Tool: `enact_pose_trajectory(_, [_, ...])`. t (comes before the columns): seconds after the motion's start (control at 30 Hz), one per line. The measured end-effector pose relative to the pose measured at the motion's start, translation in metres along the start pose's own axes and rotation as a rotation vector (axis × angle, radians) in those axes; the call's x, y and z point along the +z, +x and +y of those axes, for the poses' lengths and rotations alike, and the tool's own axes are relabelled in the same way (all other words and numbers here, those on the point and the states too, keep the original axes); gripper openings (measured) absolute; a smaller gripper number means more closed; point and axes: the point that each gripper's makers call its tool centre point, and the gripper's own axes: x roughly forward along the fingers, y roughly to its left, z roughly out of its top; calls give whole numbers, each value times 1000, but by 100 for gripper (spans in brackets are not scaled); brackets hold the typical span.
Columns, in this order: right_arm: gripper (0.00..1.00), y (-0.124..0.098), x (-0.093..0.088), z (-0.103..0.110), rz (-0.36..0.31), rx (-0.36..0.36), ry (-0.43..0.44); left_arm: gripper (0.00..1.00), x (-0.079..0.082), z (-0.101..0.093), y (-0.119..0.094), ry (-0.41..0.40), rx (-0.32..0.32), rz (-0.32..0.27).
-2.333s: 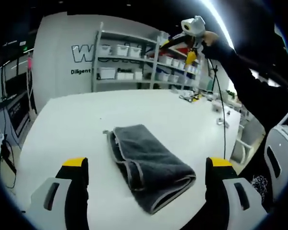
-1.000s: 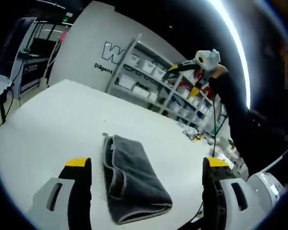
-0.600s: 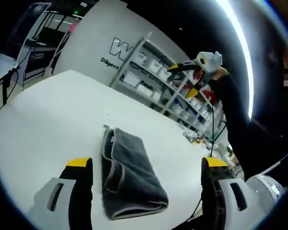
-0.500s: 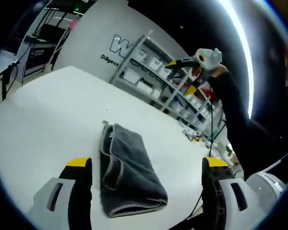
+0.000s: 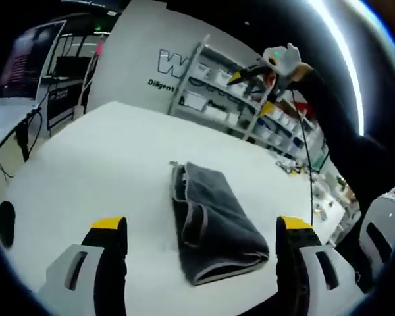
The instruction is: Open the folded towel by lifting each exposed corner and separating the folded layers until the towel lies flat within the target outline without major curled edges
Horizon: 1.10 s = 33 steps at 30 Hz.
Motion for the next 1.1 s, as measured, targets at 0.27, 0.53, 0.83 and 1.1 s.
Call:
enact_pose_trajectory(0.27, [76,6,3,-4,5,14,-16,92,-8,-8,14,-3,-35,9])
enact_pose_trajectory(0.53, [74,14,-2,-3,0,33,-12,90,-5,-12,23,0,-46,4])
enact_pose_trajectory(0.83, [72,35,-19,1,22,61,5,90,-13,-18,30,12,-75,39])
enact_pose_trajectory(1.1, [72,51,-24,4,25,75,10,90,-16,-17,31,0,-81,43])
